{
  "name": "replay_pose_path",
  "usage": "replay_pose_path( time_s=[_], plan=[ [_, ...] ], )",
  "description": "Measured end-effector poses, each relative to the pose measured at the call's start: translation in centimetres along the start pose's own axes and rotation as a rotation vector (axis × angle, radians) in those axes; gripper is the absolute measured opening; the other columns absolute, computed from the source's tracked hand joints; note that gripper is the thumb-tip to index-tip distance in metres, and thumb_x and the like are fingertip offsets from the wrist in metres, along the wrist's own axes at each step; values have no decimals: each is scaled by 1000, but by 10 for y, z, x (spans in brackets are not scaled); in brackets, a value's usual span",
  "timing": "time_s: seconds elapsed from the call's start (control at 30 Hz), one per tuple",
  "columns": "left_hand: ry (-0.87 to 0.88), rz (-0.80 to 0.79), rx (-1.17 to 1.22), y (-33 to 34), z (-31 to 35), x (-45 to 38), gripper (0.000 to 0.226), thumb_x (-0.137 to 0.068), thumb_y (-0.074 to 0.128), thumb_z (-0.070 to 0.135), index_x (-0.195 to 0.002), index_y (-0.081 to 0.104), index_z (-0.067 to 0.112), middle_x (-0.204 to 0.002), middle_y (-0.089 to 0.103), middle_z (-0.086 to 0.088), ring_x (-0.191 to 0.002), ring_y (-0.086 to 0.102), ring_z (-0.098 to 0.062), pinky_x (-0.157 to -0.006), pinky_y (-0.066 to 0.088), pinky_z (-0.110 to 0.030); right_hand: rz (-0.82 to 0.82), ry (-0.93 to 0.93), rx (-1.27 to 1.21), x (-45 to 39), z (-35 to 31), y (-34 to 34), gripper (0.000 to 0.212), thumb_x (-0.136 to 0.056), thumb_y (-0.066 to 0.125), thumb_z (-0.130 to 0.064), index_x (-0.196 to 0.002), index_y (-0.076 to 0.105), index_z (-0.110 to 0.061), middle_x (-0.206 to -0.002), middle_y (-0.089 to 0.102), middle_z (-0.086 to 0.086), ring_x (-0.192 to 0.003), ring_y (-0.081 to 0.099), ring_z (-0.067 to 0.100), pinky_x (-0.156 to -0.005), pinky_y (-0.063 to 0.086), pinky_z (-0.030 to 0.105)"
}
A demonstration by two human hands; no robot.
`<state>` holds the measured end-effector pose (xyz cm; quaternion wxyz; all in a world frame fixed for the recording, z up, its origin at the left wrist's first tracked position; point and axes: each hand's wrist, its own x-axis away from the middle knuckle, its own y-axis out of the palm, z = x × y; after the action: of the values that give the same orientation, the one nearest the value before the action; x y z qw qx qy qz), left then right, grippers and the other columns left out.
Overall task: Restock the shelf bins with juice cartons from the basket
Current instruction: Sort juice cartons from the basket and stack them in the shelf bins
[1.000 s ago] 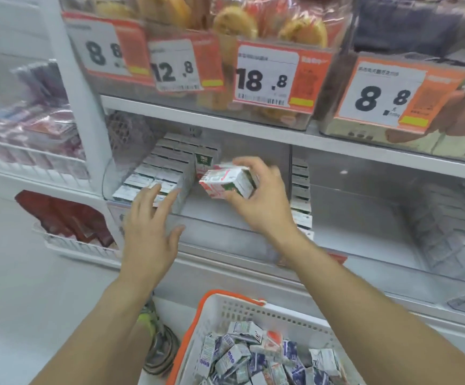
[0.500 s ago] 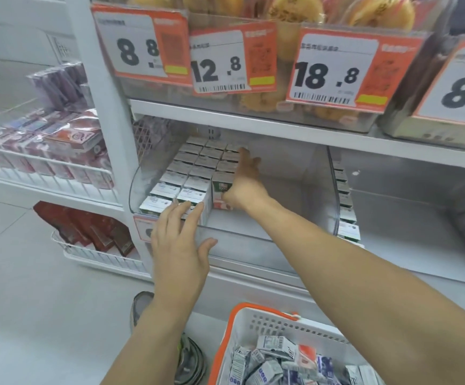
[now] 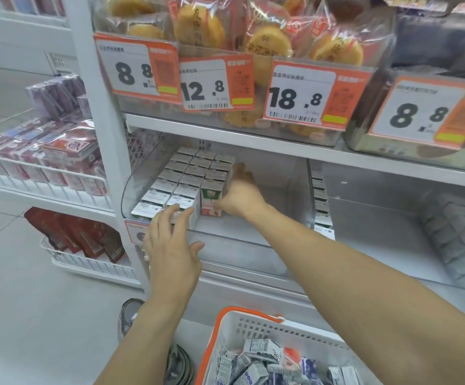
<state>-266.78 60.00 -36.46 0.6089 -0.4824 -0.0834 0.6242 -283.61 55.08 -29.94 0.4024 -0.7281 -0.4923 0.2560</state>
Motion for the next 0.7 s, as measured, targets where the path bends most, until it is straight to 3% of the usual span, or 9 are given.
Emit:
replay_pose_path(
  time_s=[0.13,0.2,0.27,0.33,0.4,0.47,0.53,0.6,0.7],
  plan=[
    [50,8,33,-12,9,0,65,-70,85,14,-129,57,15,-134,47,-12,-127,39,-34,-108,29,-44,252,-307,-238,93,10,-29,30,-80,66,-9,-109,59,-14,-97,62,1,-78,59,11,-73,48,21],
    [154,89,120,-22,23,5,47,-77,75,15,-122,61,13,-123,51,-10,-119,44,-29,-105,29,-34,290,-421,-334,149,32,-33,18,-80,65,-3,-91,62,-17,-83,61,-6,-64,55,9,-64,41,11],
    [244,67,227,-25,40,17,32,-82,67,10,-114,64,11,-109,55,-4,-104,50,-20,-94,36,-26,245,-405,-356,194,65,-23,18,-80,66,-2,-85,62,-19,-79,60,-7,-62,56,12,-62,38,9],
    [290,-171,281,-18,54,36,21,-88,62,12,-109,64,12,-93,57,5,-85,54,-12,-80,42,-23,118,-279,-348,223,111,-1,18,-83,66,-5,-85,62,-22,-79,61,-9,-64,57,13,-63,40,11],
    [239,-558,236,1,58,64,17,-92,61,18,-109,64,17,-84,57,12,-74,56,-11,-74,46,-26,-112,-81,-297,238,169,26,13,-86,64,-13,-90,62,-25,-84,65,-7,-67,60,11,-66,46,21],
    [217,-912,116,27,53,97,21,-93,63,24,-113,65,16,-89,61,11,-75,55,-11,-73,45,-27,-455,86,-181,248,222,46,14,-87,68,-23,-101,64,-23,-93,67,-4,-78,64,13,-74,53,33],
    [203,-1139,1,52,44,132,29,-94,62,29,-118,63,14,-100,61,4,-81,51,-8,-74,38,-21,-675,189,-51,257,261,62,24,-85,73,-29,-106,65,-18,-99,70,0,-92,66,20,-85,54,34],
    [58,-1238,15,72,32,163,34,-93,64,27,-123,61,11,-105,58,0,-88,52,-11,-79,40,-22,-658,300,-86,262,282,74,20,-84,75,-20,-101,64,-16,-95,68,6,-89,64,21,-86,53,32],
    [-198,-1205,-47,98,9,200,40,-91,66,24,-127,57,9,-119,60,-9,-103,59,-24,-85,45,-27,-574,407,-199,266,300,92,17,-84,72,-9,-92,59,-18,-85,59,5,-83,58,21,-78,51,29]
  ],
)
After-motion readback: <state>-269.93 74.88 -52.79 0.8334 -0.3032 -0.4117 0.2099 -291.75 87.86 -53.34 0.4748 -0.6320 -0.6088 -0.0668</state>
